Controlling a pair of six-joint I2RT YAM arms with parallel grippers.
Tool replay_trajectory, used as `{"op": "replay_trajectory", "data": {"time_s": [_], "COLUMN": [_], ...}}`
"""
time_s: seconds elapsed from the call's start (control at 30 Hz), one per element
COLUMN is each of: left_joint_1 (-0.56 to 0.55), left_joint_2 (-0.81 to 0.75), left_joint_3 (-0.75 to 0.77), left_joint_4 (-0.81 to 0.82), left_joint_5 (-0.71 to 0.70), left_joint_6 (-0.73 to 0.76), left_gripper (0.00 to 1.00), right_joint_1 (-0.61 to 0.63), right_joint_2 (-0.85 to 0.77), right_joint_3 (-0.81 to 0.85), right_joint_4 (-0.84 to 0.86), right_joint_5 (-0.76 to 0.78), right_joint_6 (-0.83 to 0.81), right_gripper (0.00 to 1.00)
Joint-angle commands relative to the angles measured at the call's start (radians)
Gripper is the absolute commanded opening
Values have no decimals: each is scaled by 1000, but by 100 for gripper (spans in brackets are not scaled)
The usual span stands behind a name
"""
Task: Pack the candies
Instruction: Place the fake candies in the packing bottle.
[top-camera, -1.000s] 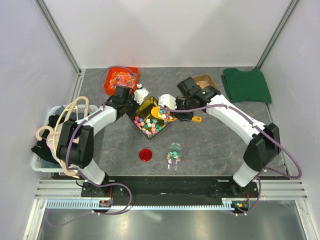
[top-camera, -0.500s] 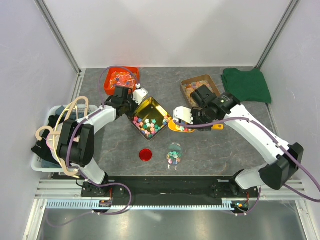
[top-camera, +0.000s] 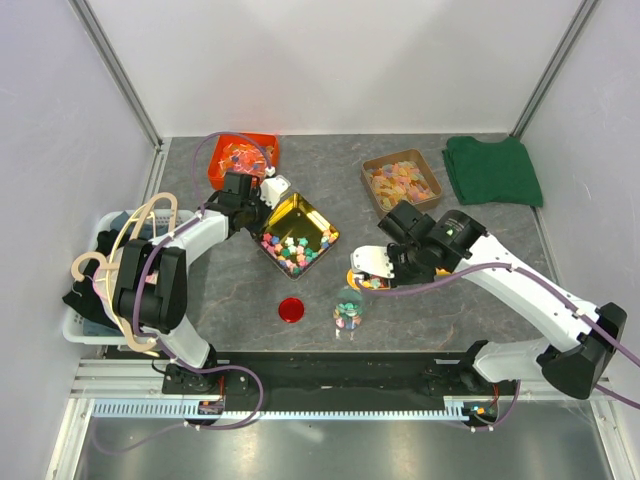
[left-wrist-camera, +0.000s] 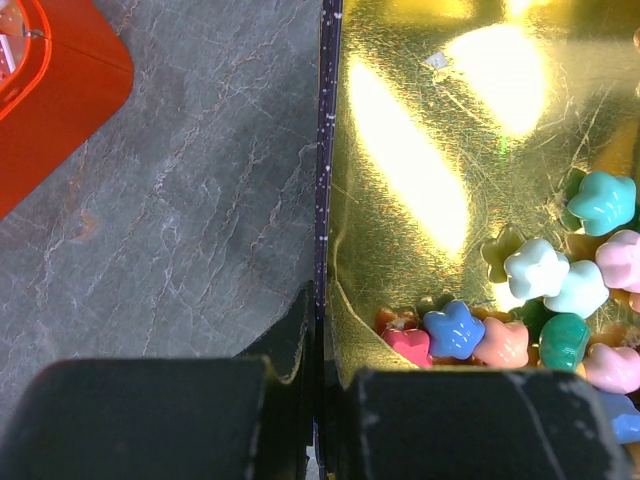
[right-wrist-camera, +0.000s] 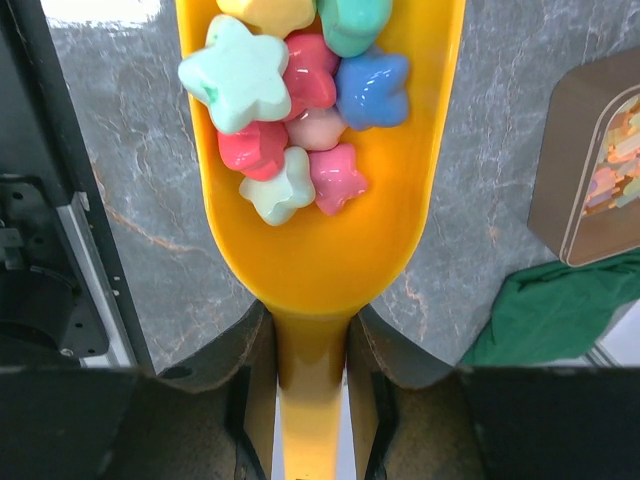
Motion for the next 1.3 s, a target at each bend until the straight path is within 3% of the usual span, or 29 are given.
{"op": "replay_trajectory", "data": {"time_s": [0.0, 1.27], "left_joint_1": [3, 12], "left_joint_2": [-9, 3], "left_joint_3": [39, 36], "left_joint_4": [29, 32], "left_joint_5": [52, 74], "left_joint_6": [-42, -47], "left_gripper": [2, 2], "right_joint_1": [32, 335], "right_joint_2": [-23, 80], "right_joint_3": [-13, -10], "right_joint_4": [-14, -83], "right_joint_5": [82, 553], "right_joint_6": [16, 38], "right_gripper": [0, 0]}}
